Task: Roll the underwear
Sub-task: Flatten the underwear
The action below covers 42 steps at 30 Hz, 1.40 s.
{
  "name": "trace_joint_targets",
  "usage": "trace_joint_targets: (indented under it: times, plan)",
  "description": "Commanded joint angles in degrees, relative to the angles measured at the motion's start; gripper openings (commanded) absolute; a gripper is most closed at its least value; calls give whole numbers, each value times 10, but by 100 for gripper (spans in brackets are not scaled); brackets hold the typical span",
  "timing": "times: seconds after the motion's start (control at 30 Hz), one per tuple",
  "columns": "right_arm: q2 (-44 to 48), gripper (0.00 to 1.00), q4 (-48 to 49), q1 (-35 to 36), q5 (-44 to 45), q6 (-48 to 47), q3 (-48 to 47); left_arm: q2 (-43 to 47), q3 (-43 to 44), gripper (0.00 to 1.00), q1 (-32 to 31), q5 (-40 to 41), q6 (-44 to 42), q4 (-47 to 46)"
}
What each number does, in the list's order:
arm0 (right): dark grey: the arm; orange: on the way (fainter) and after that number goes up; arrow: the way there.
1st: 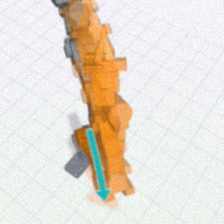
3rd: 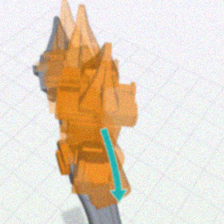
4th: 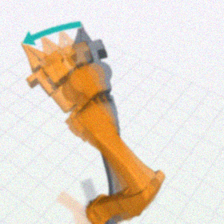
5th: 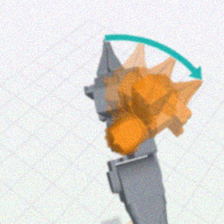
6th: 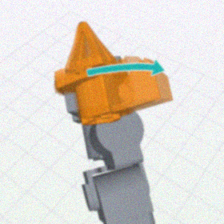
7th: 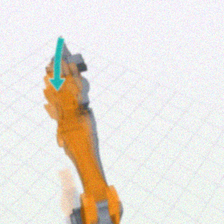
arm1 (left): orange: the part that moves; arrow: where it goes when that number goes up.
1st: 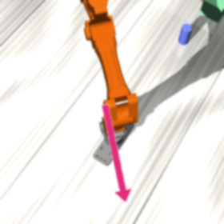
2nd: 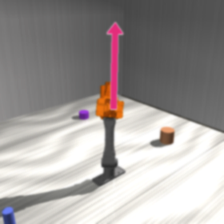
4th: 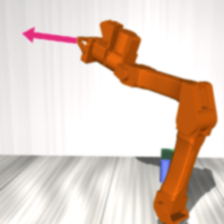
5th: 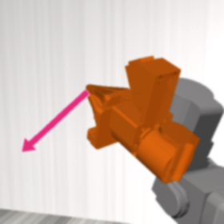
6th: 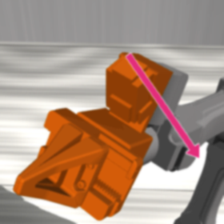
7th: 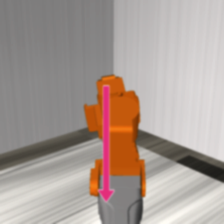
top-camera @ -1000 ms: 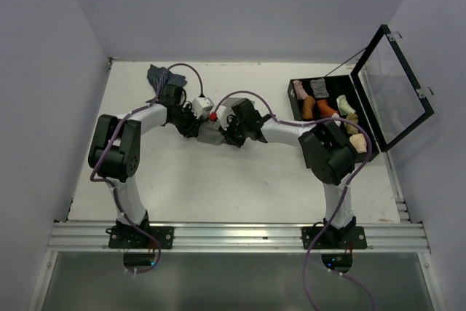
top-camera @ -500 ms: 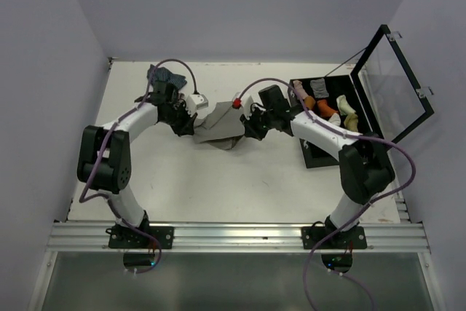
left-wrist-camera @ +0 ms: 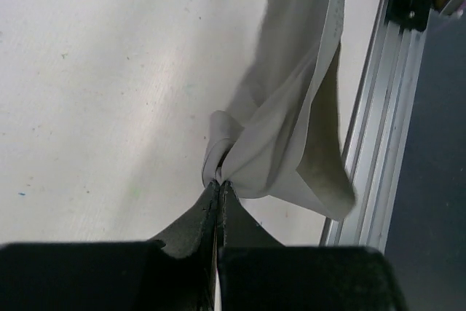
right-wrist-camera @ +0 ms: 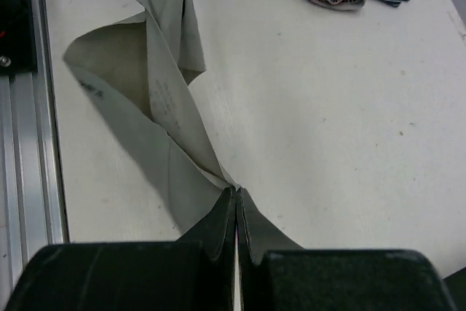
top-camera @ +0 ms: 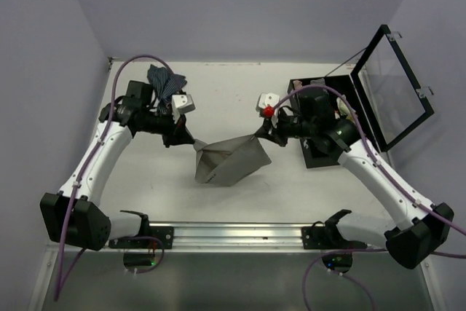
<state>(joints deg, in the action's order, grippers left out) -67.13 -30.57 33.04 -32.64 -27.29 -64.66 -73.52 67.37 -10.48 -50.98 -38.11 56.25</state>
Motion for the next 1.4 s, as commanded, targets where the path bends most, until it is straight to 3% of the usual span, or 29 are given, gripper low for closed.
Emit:
trace_joint_targets:
  times: [0.0, 0.1, 0.2, 0.23, 0.27, 0.3, 0.33, 0.37, 0.4, 0.5, 0.6, 0.77, 0.93, 1.13, 1.37]
  plan:
    - [-68, 0, 17, -52, -31, 21, -36, -28, 63, 0, 10, -48, 190, -107]
    - [-200, 0, 30, -110, -58, 37, -111, -106, 106, 0, 10, 15, 363, -258]
    - [-364, 0, 1, -141, -59, 51, -241, -229, 160, 0, 10, 61, 471, -361]
    - [-461, 0, -26, -149, -65, 58, -325, -266, 182, 0, 10, 68, 491, -378]
    - [-508, 1, -64, -151, -55, 58, -378, -344, 235, 0, 10, 84, 508, -388]
    - [-559, 10, -91, -152, -38, 73, -429, -376, 255, 6, 10, 89, 527, -401]
    - [-598, 19, -140, -162, -20, 101, -524, -400, 274, 20, 11, 98, 512, -402]
    - [-652, 28, -163, -167, -10, 116, -557, -437, 298, 33, 10, 121, 497, -389]
    - [-651, 30, -160, -170, 2, 129, -562, -449, 340, 50, 10, 157, 479, -362]
    - [-582, 36, -92, -175, 66, 130, -475, -437, 347, 59, 26, 209, 438, -336]
    - [-520, 36, -64, -177, 79, 139, -398, -365, 244, 59, 47, 238, 384, -366]
    - [-485, 31, -45, -148, 41, 174, -318, -305, 120, 53, 26, 199, 282, -353]
    - [-512, 31, -21, -105, 105, 207, -330, -310, 74, 55, -34, 222, 250, -357]
    - [-550, 35, -11, -97, 239, 239, -360, -316, 50, 56, -56, 251, 252, -390]
    - [-586, 34, 16, -97, 268, 252, -372, -309, 24, 57, -60, 247, 226, -399]
